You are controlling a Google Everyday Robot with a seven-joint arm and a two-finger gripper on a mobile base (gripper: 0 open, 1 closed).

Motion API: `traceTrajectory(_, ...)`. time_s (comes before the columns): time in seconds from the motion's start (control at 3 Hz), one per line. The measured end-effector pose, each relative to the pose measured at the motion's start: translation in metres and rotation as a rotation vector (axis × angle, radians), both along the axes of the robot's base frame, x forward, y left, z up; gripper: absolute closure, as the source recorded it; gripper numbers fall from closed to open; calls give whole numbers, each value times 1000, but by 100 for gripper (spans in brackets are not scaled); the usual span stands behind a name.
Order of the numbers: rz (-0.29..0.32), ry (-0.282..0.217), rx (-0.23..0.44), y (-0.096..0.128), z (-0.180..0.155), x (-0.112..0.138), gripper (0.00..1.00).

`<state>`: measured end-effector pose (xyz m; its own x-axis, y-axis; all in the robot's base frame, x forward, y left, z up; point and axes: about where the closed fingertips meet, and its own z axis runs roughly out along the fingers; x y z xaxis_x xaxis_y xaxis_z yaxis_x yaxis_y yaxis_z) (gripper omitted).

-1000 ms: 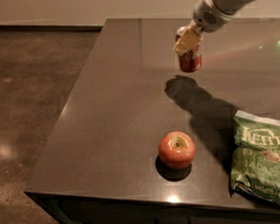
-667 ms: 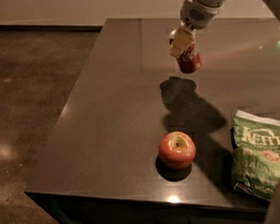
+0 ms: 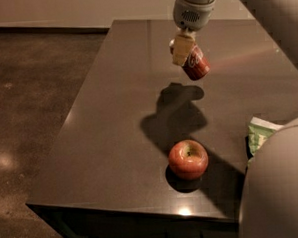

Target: Knock coke can over

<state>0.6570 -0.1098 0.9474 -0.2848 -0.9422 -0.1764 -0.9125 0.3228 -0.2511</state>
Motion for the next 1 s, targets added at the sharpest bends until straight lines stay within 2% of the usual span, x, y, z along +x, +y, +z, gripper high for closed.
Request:
traceTrajectory(0.33, 57, 40, -32, 9, -9, -2, 59)
traceTrajectory(1.0, 155, 114, -43, 17, -35, -3, 13)
